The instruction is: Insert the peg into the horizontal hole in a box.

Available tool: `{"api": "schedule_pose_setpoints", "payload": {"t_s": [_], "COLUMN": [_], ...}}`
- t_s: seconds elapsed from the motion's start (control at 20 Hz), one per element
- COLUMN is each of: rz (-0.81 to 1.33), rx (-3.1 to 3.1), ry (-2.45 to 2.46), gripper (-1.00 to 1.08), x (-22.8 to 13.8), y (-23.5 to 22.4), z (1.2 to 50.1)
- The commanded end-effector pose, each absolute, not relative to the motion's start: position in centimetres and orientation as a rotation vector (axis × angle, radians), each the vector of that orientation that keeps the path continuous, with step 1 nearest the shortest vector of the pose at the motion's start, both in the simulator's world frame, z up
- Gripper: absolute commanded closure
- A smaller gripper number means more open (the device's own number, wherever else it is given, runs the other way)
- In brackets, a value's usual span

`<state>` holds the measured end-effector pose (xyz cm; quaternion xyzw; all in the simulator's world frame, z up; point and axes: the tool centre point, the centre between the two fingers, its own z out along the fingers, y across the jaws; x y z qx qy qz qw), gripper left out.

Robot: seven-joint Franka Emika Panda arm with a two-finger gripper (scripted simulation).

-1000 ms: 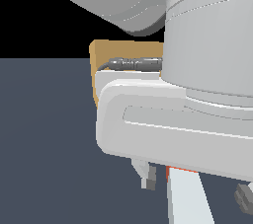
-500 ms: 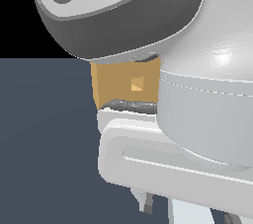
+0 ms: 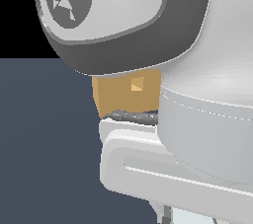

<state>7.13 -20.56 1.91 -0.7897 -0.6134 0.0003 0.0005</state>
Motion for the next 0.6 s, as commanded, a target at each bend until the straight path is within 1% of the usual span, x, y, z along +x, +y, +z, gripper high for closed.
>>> {"api": "schedule_pose_setpoints", "payload": {"t_s": [0.0, 0.35, 0.55], "rz": [0.0, 0.001, 0.001], "rx": [-2.481, -2.479, -2.445], "ry": [-1.927, -1.929, -1.971], "gripper": [1.08, 1.08, 1.08], "x": [7.17, 7.16, 7.59], "y": [-20.57, -20.51, -19.66], "z": [1.96, 1.95, 2.48]}}
